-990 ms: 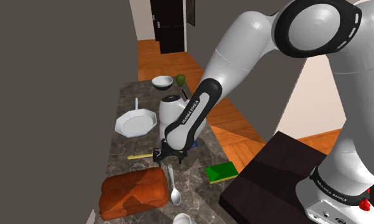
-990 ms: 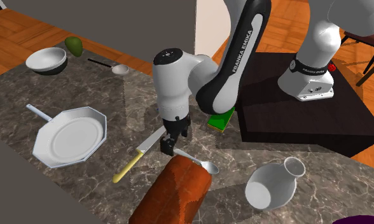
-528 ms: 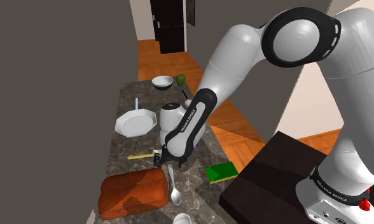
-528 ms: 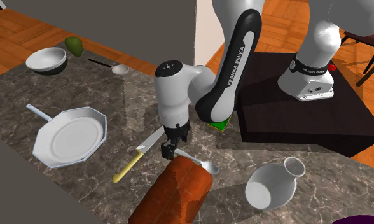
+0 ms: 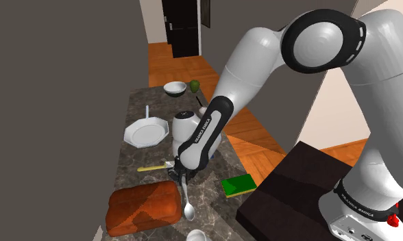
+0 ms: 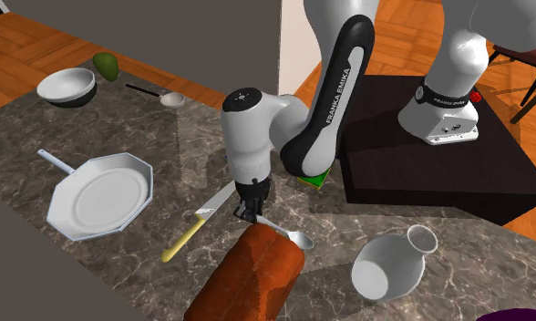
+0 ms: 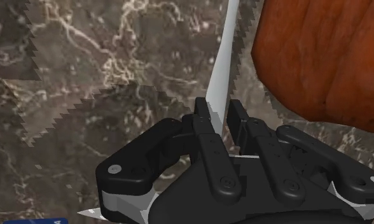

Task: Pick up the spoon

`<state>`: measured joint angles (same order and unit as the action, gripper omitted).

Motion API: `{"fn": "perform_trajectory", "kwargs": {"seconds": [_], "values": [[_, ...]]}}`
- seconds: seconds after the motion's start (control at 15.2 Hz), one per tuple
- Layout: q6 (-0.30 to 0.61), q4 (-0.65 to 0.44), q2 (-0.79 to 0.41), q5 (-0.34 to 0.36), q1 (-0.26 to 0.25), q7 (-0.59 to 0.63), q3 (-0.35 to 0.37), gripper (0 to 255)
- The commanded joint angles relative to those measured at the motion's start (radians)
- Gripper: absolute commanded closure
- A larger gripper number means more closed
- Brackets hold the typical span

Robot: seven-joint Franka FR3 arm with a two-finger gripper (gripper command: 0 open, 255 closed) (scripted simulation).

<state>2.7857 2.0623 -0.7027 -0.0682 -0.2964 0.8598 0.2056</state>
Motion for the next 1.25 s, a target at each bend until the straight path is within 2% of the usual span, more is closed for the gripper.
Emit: {"fn": "perform_trajectory", "kwargs": {"seconds": [0.0, 1.19], "values": [[0.0, 0.0, 0.0, 0.0, 0.0, 0.0, 0.0, 255], [-0.134, 0.057, 0.192, -0.022, 0.026, 0.006, 0.028, 255]]}}
